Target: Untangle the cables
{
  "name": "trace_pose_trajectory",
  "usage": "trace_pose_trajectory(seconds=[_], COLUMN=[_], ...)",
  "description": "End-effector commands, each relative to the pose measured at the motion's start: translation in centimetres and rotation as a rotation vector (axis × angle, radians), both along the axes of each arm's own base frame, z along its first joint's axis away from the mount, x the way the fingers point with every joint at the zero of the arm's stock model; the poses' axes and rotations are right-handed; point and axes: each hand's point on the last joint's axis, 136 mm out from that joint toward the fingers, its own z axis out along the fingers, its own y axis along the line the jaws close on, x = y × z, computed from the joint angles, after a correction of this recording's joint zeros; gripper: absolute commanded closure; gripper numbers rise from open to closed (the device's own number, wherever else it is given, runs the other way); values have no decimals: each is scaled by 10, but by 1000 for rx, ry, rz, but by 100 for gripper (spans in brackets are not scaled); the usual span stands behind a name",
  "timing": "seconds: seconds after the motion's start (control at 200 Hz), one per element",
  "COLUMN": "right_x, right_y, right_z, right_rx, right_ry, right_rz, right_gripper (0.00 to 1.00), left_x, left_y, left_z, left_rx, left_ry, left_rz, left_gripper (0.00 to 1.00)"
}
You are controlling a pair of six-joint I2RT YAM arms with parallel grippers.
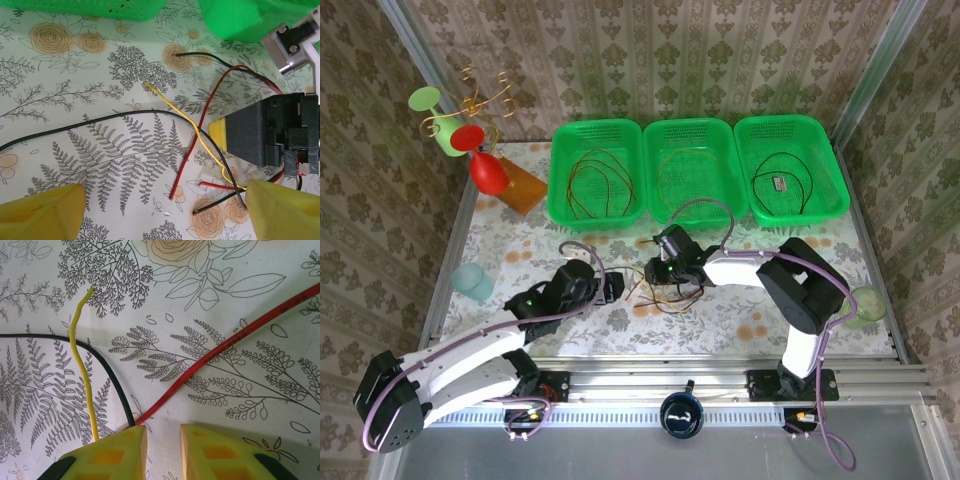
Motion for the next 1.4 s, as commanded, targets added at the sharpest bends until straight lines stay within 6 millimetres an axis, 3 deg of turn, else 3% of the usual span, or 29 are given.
trace_pose_trajectory(seconds=[0.0, 0.14, 0.295, 0.505, 1.395], right_x=[-8, -8, -11, -17, -28], right_y=[0, 1, -4, -6, 10], right_z=[-2, 7, 15, 16, 5], right_rx=[3, 17, 19, 25, 72], right_ry=[32, 12, -9, -2, 60], right_rz=[4, 10, 1, 8, 72], right_gripper=[74, 73, 65, 63, 74], left_x=[0, -1, -1, -1, -1], left_y=[0, 2, 4, 4, 2], left_z=[10, 9, 9, 8, 8], left_rx=[-6, -7, -8, -9, -12], left_ry=[-9, -10, -12, -14, -9], left_rz=[-6, 0, 5, 4, -4], left_gripper=[16, 16, 16, 16, 16])
